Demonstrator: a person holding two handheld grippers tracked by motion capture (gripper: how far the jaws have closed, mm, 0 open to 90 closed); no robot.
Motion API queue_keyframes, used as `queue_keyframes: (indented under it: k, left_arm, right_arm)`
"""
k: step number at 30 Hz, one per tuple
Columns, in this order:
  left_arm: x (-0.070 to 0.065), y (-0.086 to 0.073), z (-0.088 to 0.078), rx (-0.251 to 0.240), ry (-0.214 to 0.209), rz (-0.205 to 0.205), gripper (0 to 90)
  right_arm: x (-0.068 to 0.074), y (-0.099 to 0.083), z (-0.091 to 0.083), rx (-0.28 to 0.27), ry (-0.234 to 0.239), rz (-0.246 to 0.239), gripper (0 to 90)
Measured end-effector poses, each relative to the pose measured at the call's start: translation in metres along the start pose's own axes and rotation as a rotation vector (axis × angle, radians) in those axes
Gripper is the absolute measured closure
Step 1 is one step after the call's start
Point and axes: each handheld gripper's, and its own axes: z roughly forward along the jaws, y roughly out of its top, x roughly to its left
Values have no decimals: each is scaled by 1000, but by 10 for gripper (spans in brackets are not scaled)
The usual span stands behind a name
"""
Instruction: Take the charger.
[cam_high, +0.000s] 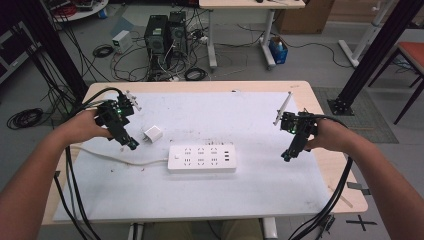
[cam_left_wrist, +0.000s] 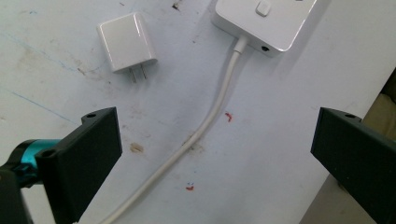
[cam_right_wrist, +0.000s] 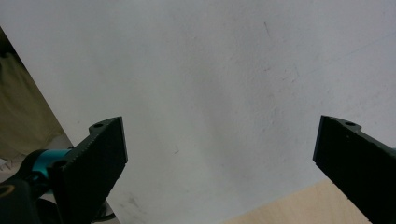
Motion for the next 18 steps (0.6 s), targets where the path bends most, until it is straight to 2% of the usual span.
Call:
queue_keyframes:
  k: [5, 9, 14, 18]
  left_arm:
    - [0, 1, 0, -4, 15, -5, 19]
    - [1, 1, -1, -27, 33, -23, 19]
    - [1, 2, -1, -35, 46, -19, 19]
    - [5, 4, 0, -44, 62, -35, 19]
  right_arm:
    - [0, 1, 0, -9, -4, 5, 22]
    - [2, 1, 0, -17, -11, 15, 23]
    - [5, 2, 0, -15, -16, 20, 22]
    - [5, 2, -1, -25, -12, 25, 23]
